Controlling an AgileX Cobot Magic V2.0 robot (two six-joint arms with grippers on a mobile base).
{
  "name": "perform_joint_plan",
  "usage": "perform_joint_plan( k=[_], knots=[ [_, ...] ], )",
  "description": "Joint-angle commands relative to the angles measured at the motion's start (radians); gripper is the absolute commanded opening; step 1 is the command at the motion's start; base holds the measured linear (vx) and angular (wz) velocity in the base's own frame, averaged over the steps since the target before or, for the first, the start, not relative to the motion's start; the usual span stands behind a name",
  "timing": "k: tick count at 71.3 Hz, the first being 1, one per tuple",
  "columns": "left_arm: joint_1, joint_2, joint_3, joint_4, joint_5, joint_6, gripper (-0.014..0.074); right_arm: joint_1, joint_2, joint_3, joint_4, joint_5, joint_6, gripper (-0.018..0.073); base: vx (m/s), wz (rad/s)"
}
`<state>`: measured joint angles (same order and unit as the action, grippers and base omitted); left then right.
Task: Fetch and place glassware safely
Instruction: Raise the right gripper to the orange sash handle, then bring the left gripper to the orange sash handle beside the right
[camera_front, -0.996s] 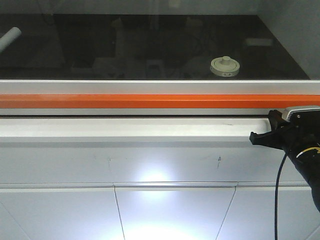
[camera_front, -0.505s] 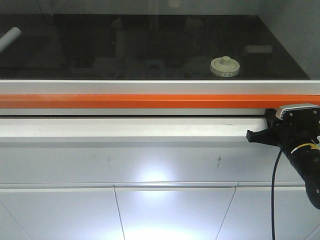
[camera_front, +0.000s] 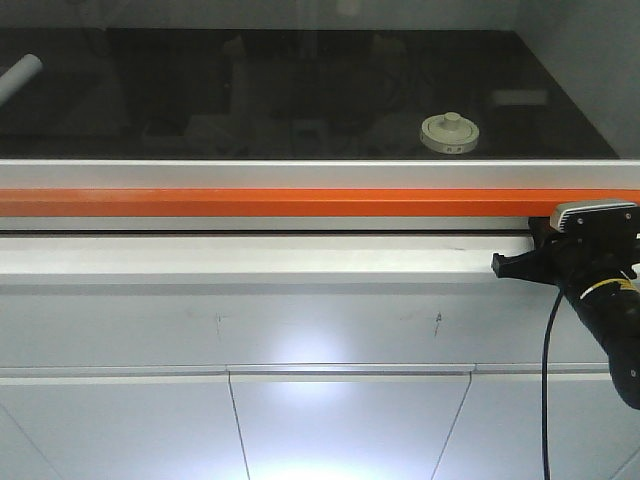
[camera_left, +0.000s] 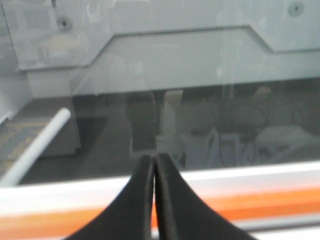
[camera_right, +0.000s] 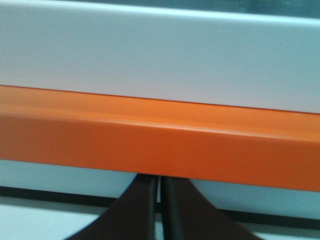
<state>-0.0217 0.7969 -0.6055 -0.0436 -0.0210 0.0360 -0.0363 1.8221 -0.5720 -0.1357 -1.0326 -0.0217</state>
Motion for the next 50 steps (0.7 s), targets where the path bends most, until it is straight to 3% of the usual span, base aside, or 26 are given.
perform_joint_plan(
  k=[1, 18, 50],
  knots=[
    [-0.004, -0.004, 0.060, -0.003, -0.162, 0.000, -0.0007, -0.006, -0.037, -0.028, -0.003, -0.095, -0.011, -0.0001, 0.00, 0.00],
    [-0.004, 0.110, 0.236, -0.011, -0.433, -0.001, -0.0007, -0.006, -0.037, -0.028, -0.003, -0.099, -0.012, -0.0001, 0.00, 0.00],
    [-0.004, 0.544, 0.244, -0.002, -0.875, -0.001, -0.0007, -0.006, -0.037, -0.028, -0.002, -0.118, -0.011, -0.0001, 0.00, 0.00]
  ],
)
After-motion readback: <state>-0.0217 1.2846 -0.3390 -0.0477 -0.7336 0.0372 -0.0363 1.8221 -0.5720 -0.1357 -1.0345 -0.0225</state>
